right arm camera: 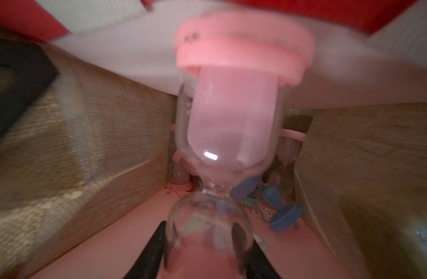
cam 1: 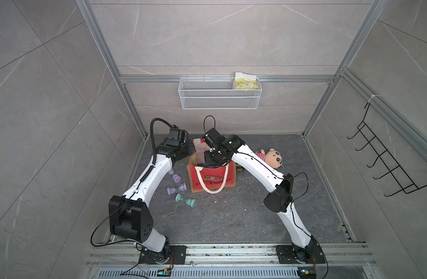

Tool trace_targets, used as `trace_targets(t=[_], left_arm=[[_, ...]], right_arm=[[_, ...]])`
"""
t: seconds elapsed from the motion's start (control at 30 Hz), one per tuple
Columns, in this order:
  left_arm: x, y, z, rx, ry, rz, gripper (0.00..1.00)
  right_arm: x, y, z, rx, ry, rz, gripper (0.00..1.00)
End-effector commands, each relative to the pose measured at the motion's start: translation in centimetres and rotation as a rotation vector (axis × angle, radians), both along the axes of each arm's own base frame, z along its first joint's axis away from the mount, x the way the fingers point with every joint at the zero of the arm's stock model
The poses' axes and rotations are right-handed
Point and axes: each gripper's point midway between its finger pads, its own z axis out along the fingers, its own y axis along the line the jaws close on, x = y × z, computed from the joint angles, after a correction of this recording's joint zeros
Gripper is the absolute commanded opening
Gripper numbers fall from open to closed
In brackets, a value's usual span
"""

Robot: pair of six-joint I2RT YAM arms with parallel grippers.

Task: Put the hourglass into the canvas bag
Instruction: Place the hourglass in the canvas bag.

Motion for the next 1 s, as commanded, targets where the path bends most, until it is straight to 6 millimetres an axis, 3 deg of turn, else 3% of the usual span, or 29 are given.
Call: trace_targets(t=[0.0,0.37,0.5,0.8,0.83,0.97], left_arm=[[0.1,-1.2,3.0,-0.051,-0.1,-0.063,0.0],[-0.2,-1.6,3.6,-0.079,-0.117,-0.079,0.0],[-0.2,-1.5,3.4,-0.084,-0.11,-0.07,0.0],[-0.2,-1.4,3.1,-0.081,-0.105,-0.061,0.0],[-0.1,-1.4,3.2,-0.083,-0.106,-0.061,0.0],[0.0,-1.4,3.3,-0.081,-0.109,-0.061,0.0]], right_arm=[[-0.8,-0.5,-2.5,-0.077,0.054,0.024,0.0],[-0.6,0.1,-6.6,-0.128,0.102,-0.009,0.02],[-0.3,0.3,-7.5,-0.132,0.11,-0.025,0.15],[0.5,0.9,-6.2,-0.102,0.081,-0.037,0.43],[0.5,0.9,-7.2,-0.117,0.093,-0.037,0.45],[0.6,0.7,-6.7,-0.118,0.082,-0.041,0.55]])
